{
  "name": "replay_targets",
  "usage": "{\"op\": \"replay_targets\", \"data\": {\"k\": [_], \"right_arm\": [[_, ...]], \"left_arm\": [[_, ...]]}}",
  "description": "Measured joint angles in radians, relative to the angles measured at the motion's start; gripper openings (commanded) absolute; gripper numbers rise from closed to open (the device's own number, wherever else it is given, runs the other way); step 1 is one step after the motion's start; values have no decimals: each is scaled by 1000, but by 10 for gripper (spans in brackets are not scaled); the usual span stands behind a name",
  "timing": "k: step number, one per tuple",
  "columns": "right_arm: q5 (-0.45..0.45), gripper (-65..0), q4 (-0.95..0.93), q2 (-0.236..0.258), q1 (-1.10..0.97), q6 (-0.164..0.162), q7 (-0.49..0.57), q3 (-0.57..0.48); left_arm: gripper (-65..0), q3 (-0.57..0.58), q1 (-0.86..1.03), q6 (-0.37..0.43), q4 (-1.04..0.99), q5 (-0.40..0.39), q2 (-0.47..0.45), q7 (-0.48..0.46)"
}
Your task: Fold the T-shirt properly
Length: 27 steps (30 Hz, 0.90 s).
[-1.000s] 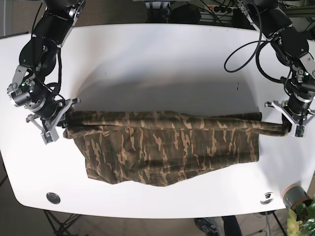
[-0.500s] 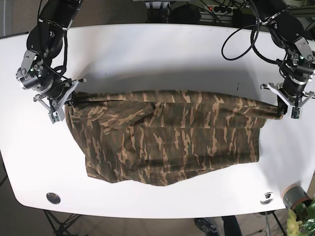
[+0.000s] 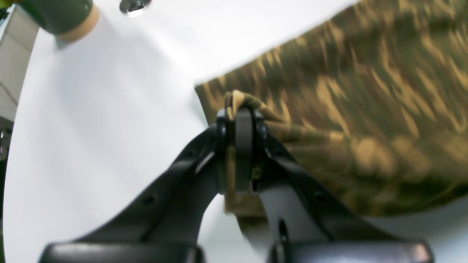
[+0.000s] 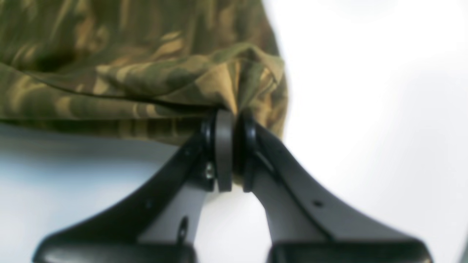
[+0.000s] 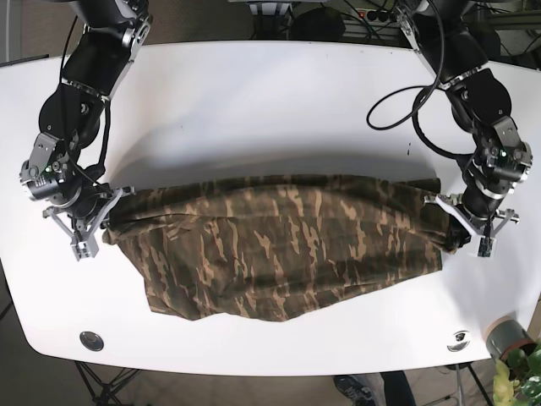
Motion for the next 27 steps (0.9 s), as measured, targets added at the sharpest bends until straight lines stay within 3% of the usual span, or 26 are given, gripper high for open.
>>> {"op": "replay_targets", "data": {"k": [5, 12, 17, 27], "right_arm": [[-91, -626, 0, 12, 102, 0, -3, -70], [-101, -626, -16, 38, 256, 1, 4, -166], [-82, -626, -36, 73, 399, 7, -4, -203], [-84, -625, -163, 134, 830, 4, -11, -367]], "left_arm": [[-650, 31, -125, -5, -93, -6, 2, -2], [-650, 78, -344, 23, -225, 84, -3, 3], [-650, 91, -484, 18, -246, 80, -6, 4], [-650, 114, -805, 32, -267, 82, -121, 8]]}}
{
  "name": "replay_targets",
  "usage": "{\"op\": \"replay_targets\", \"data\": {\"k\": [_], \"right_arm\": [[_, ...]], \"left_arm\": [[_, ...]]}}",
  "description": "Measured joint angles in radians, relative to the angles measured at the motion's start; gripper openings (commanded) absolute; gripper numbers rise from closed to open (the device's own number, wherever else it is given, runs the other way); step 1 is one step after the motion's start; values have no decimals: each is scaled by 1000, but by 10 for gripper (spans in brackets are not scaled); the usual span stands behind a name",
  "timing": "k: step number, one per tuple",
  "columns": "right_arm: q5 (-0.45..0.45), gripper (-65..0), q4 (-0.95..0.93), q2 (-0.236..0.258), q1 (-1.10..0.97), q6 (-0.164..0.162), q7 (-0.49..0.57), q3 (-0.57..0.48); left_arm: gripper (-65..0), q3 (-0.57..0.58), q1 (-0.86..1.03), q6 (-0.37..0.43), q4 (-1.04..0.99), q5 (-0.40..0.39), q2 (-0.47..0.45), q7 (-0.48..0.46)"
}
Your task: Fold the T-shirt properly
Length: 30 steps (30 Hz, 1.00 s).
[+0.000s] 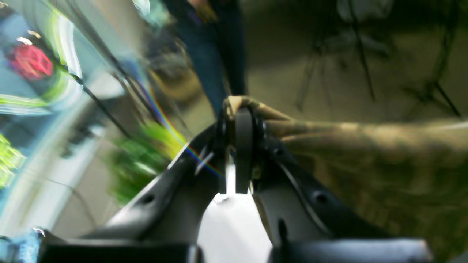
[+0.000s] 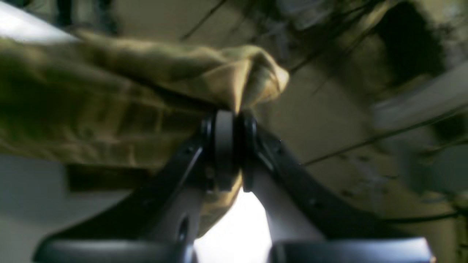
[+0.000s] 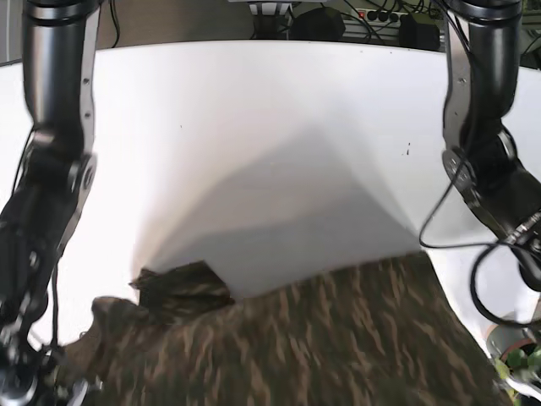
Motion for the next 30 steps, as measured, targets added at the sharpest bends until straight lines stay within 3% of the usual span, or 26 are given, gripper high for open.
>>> {"op": "replay_targets", "data": {"k": [7, 10, 13, 14, 20, 26, 30], "right_arm": [[10, -625, -45, 26, 184, 1, 33, -111], [23, -625, -35, 19, 150, 18, -34, -128], [29, -625, -13, 13, 125, 70, -63, -105], [31, -625, -1, 14, 116, 74, -65, -93], [6, -625, 180, 29, -125, 75, -51, 7], [19, -625, 318, 5, -387, 85, -71, 81], [6, -625, 384, -33, -506, 77, -54, 160]], "left_arm": [[-650, 1, -164, 8, 10, -17, -59, -6], [-650, -3, -158, 8, 55, -17, -64, 58], [-650, -2, -115, 5, 124, -16, -55, 109], [-650, -2, -92, 1, 143, -27, -54, 110], [-650, -6, 124, 5, 278, -25, -49, 120], [-650, -10, 338, -3, 364, -32, -33, 126], [-650, -87, 458, -6, 401, -28, 10, 123]]}}
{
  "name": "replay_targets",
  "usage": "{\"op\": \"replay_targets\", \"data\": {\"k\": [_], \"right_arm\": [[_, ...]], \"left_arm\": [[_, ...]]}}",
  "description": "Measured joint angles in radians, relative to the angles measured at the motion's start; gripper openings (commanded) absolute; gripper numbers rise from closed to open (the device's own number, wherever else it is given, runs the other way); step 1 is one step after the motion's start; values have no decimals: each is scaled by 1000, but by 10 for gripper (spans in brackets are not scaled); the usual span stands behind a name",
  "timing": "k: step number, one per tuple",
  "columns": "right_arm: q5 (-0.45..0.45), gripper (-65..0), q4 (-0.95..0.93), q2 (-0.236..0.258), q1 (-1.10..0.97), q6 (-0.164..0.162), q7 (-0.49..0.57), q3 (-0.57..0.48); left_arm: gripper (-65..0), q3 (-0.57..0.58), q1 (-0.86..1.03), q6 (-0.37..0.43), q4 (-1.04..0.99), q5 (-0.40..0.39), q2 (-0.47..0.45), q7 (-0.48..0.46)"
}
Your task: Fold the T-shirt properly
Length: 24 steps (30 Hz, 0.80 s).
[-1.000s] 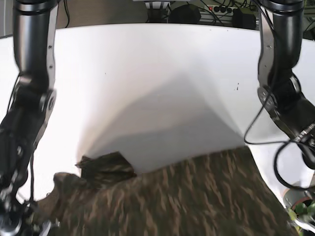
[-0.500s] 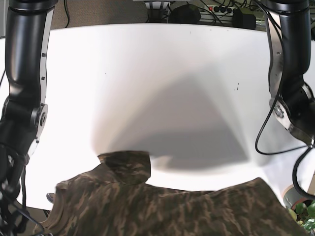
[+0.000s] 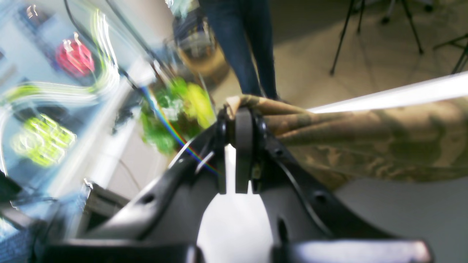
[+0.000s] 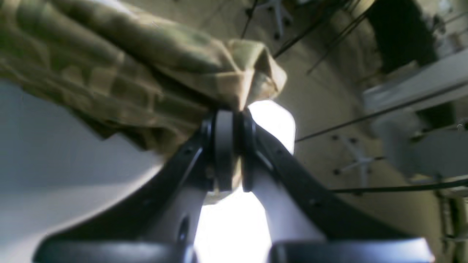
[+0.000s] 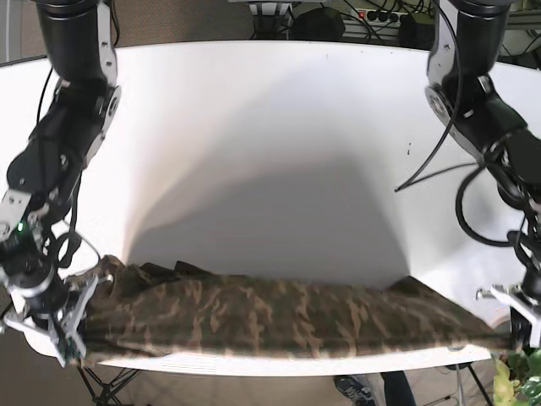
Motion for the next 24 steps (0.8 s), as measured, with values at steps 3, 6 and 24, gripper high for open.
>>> {"op": "replay_targets", "data": {"k": [3, 6, 24], "right_arm": [[2, -625, 26, -26, -104, 6, -5, 37], [-2, -625, 40, -59, -187, 1, -9, 64], [-5, -626, 82, -243, -572, 18, -4, 209]], "left_arm": [[-650, -27, 91, -33, 30, 10, 13, 7], [-650, -36, 174, -51, 67, 9, 32, 2], [-650, -196, 604, -125, 112, 6, 71, -7]]}}
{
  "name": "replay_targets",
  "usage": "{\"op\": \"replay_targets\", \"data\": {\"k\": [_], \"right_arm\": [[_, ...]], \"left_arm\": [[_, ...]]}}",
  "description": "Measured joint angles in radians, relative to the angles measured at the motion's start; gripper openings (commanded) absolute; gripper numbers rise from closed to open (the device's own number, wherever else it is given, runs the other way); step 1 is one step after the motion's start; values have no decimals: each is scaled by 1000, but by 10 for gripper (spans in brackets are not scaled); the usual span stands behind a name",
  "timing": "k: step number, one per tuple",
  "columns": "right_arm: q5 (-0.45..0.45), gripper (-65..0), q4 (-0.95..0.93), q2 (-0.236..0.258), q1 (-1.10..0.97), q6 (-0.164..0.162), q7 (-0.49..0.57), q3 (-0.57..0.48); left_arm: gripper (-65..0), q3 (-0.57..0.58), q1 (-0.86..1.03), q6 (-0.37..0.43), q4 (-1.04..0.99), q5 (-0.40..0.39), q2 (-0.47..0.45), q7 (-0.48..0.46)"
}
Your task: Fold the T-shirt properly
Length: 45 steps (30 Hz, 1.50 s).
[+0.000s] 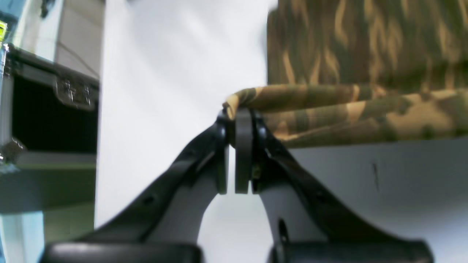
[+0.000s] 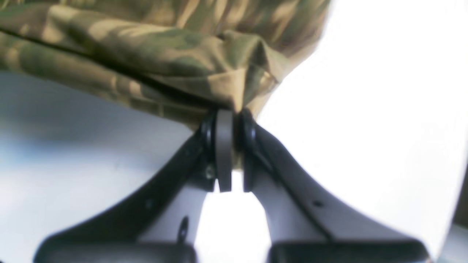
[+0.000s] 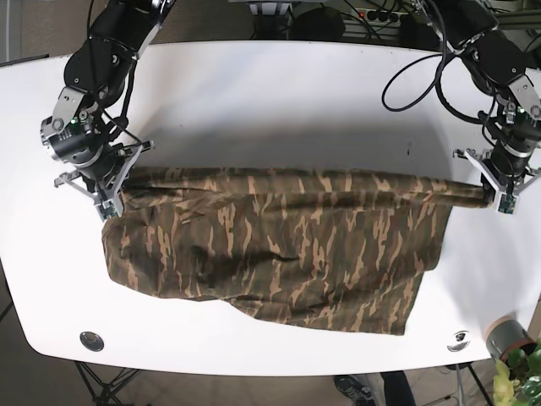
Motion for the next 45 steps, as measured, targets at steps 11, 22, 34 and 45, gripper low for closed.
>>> {"op": "replay_targets", "data": {"k": [11, 22, 34, 45], "right_arm": [[10, -626, 19, -45, -227, 0, 7, -1], [43, -626, 20, -42, -302, 0, 52, 0], [264, -626, 18, -32, -407, 0, 59, 111], [489, -626, -6, -11, -435, -3, 59, 120]], "left_arm": [[-650, -181, 217, -4, 11, -2, 43, 0], [-650, -187, 183, -5, 10, 10, 65, 2], [-650, -166, 111, -1, 7, 14, 60, 7], [-650, -131, 131, 0, 6, 21, 55, 7]]}}
